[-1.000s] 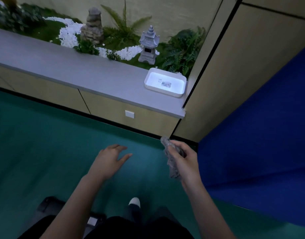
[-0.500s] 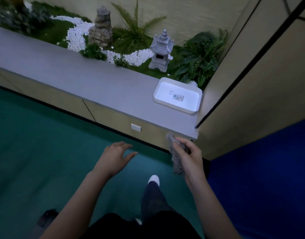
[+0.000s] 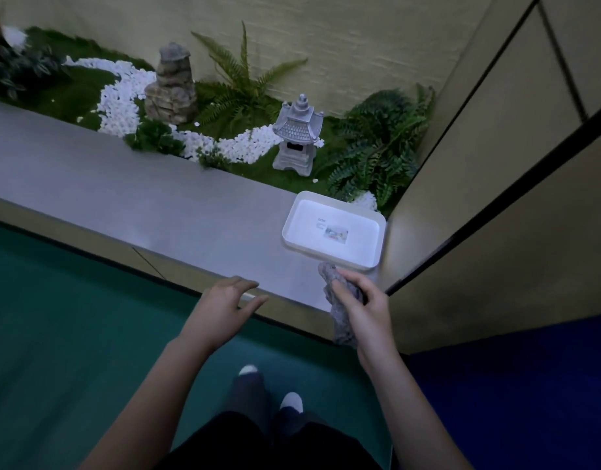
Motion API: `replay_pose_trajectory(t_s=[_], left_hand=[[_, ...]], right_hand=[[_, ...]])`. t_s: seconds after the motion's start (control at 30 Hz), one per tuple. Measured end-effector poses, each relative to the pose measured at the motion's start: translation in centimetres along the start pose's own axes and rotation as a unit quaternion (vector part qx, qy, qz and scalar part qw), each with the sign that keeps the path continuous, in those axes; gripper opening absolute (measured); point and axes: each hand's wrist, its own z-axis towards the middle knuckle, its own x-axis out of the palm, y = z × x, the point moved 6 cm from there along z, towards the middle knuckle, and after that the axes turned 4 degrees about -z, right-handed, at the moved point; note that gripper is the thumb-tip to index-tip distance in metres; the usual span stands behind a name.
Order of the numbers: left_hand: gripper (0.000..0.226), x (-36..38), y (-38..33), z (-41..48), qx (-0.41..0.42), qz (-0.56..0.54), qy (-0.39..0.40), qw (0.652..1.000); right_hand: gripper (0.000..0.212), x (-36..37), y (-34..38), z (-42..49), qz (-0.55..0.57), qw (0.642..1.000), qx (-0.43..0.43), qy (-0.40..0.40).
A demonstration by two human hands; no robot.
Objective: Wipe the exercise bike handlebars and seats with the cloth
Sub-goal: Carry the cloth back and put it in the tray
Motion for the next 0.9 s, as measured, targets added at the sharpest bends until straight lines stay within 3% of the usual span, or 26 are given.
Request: replay_pose_trajectory(t_s=[0.4,0.6,0.67,0.77,0.9], left_hand=[[0.041,-4.2,-1.6,12.7,0.064,-0.077,0.040,0.994],[0.033,-6.4,-3.1,17.3,0.101,-0.171,0.061,0.978],[0.030,-6.5,-4.0,18.0,0.086,-0.258,0.080,0.959],[0.035,-6.0,-5.1,18.7,0.042,-0.408,0.131,0.903],[0.036,-5.7,-6.0,19.6,-0.007,-0.490,0.147,0.859]], right_hand=[[0.018,6.6,6.1,7.9,0.001,0.998,-0.050,-0.045],[0.015,10.4,8.2,11.4,-0.030,0.993,-0.090,-0.064],[0.014,11.2,8.7,12.1,-0.027,0.992,-0.098,-0.070],[0.018,12.3,9.4,12.9,-0.028,0.990,-0.117,-0.072],[0.023,13.3,9.9,14.1,-0.033,0.991,-0.118,-0.059]])
